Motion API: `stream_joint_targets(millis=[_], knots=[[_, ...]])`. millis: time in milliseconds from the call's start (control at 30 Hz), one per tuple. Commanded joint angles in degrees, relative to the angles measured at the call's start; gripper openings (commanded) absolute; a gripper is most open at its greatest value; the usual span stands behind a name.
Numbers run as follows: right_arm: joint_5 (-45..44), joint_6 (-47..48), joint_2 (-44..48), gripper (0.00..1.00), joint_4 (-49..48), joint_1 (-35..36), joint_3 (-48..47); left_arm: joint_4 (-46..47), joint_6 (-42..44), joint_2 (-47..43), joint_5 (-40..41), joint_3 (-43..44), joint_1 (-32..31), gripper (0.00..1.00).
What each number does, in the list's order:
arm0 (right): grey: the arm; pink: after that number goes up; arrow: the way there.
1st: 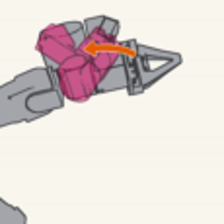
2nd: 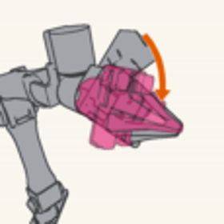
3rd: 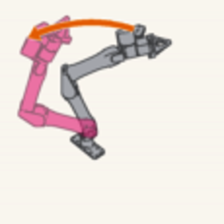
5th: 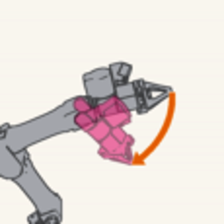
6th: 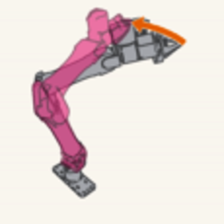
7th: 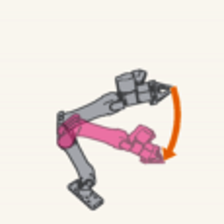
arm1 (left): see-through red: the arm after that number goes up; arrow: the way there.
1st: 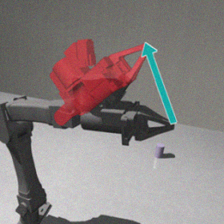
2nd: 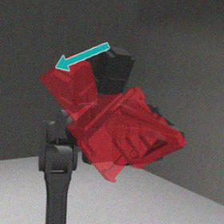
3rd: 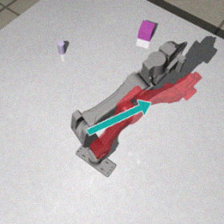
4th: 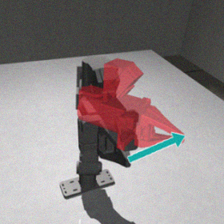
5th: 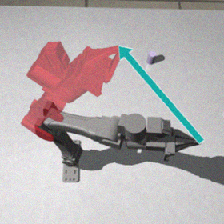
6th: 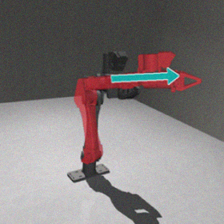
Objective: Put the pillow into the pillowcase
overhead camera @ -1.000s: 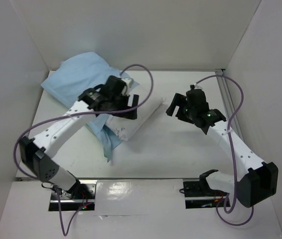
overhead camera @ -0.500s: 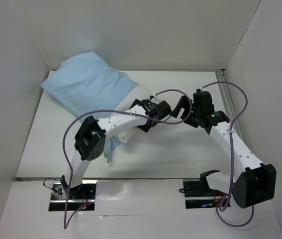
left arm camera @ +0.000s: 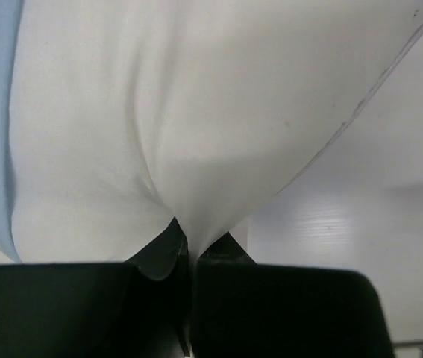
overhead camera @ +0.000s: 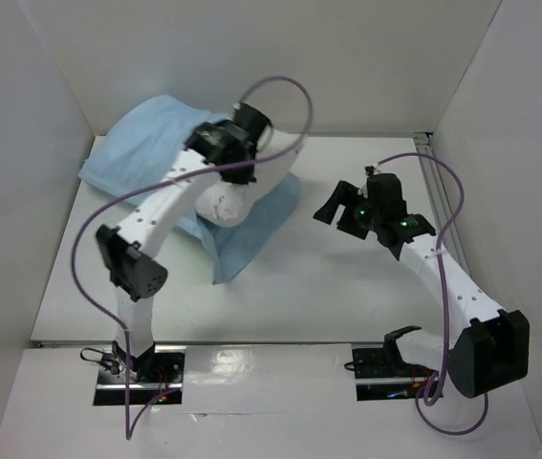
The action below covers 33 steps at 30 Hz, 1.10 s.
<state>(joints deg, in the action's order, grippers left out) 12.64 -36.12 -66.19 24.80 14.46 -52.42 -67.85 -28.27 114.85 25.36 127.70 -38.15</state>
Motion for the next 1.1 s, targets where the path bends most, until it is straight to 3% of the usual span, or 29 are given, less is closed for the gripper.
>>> stream_joint_targets(millis=[0, 167, 300, 367, 533, 633, 800, 867, 933, 1067], knots=[[1.43, -3.51, -3.23, 0.83, -11.69, 7.92, -2.67, 5.62, 1.64, -12.7, -19.95, 3.08, 7.99, 0.0], [-0.6, -6.24, -14.56, 0.77, -24.08, 14.8, -9.79, 11.68, 0.41, -16.84, -33.08, -2.27, 16.52, 0.0], [-1.58, -6.94, -23.79, 0.7, -29.01, 16.13, -15.85, 16.61, -2.05, -18.26, -43.36, -4.04, 21.01, 0.0], [-1.57, -6.95, -28.43, 0.65, -30.77, 16.74, -20.58, 16.61, -2.05, -18.26, -44.78, -2.9, 22.15, 0.0], [-3.49, -5.46, -38.73, 0.63, -28.76, 18.59, -30.53, 18.89, -3.98, -18.34, -49.35, -3.76, 24.35, 0.0], [-5.25, -4.93, -46.29, 0.75, -28.05, 19.72, -35.89, 22.67, -5.3, -19.92, -51.37, -7.01, 25.49, 0.0], [-7.62, -6.94, -56.66, 0.76, -28.84, 20.79, -46.33, 26.1, -8.2, -21.94, -55.24, -10.19, 26.64, 0.0], [-12.97, -6.95, -61.93, 0.76, -27.09, 21.31, -50.21, 26.63, -8.72, -21.95, -56.73, -10.89, 27.69, 0.0], [-16.93, -9.14, -66.49, 0.71, -26.9, 21.84, -53.38, 28.21, -9.26, -22.64, -58.31, -12.2, 28.65, 0.0], [-14.68, -11.43, -72.65, 0.63, -29.53, 21.23, -58.83, 29.27, -10.31, -23.97, -61.57, -13.27, 30.85, 0.0]])
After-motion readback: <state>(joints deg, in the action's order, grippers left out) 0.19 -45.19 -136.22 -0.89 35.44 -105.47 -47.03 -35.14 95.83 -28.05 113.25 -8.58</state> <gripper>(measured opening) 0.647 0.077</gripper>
